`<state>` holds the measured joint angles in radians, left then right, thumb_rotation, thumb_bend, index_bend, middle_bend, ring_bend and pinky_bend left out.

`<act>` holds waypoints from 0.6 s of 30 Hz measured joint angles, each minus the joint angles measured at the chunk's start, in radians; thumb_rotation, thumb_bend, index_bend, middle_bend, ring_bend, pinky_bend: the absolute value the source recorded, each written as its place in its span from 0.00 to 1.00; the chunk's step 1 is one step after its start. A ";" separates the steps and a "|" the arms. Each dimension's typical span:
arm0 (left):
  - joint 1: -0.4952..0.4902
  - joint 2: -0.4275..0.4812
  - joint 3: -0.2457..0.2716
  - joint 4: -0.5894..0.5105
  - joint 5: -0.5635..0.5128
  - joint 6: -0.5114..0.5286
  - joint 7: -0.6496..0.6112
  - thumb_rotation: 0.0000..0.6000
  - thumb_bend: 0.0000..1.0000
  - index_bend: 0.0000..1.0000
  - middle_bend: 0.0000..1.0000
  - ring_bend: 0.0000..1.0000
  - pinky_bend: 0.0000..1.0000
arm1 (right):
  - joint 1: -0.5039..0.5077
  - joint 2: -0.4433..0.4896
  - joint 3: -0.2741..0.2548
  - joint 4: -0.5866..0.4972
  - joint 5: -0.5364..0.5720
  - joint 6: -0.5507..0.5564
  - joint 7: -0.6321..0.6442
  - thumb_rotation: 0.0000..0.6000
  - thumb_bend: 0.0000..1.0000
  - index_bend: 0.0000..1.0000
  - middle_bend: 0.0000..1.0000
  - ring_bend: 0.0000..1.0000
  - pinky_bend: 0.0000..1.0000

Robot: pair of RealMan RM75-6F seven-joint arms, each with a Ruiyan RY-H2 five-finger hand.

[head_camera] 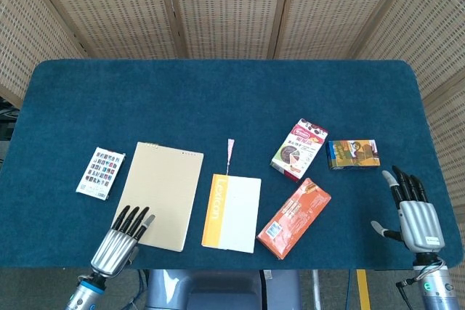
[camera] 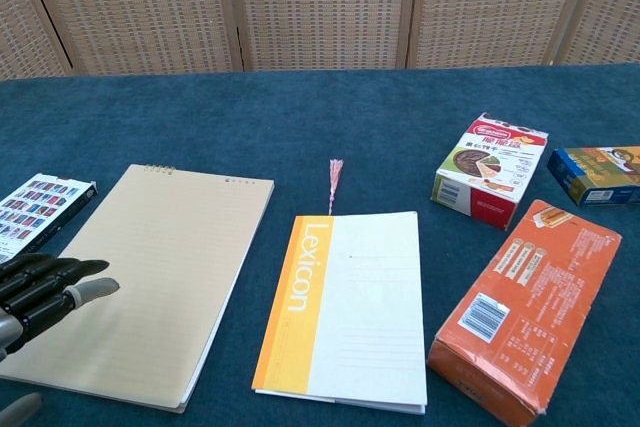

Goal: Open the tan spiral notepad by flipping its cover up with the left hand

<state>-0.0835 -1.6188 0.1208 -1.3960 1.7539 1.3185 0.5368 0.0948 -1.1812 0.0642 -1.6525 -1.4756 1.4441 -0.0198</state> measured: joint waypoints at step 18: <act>-0.041 -0.034 -0.011 0.001 -0.028 -0.037 0.050 1.00 0.37 0.00 0.00 0.00 0.00 | 0.000 0.002 0.002 -0.003 0.003 0.001 0.005 1.00 0.00 0.00 0.00 0.00 0.00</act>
<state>-0.1245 -1.6532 0.1098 -1.3951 1.7260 1.2817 0.5864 0.0943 -1.1796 0.0665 -1.6558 -1.4728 1.4448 -0.0152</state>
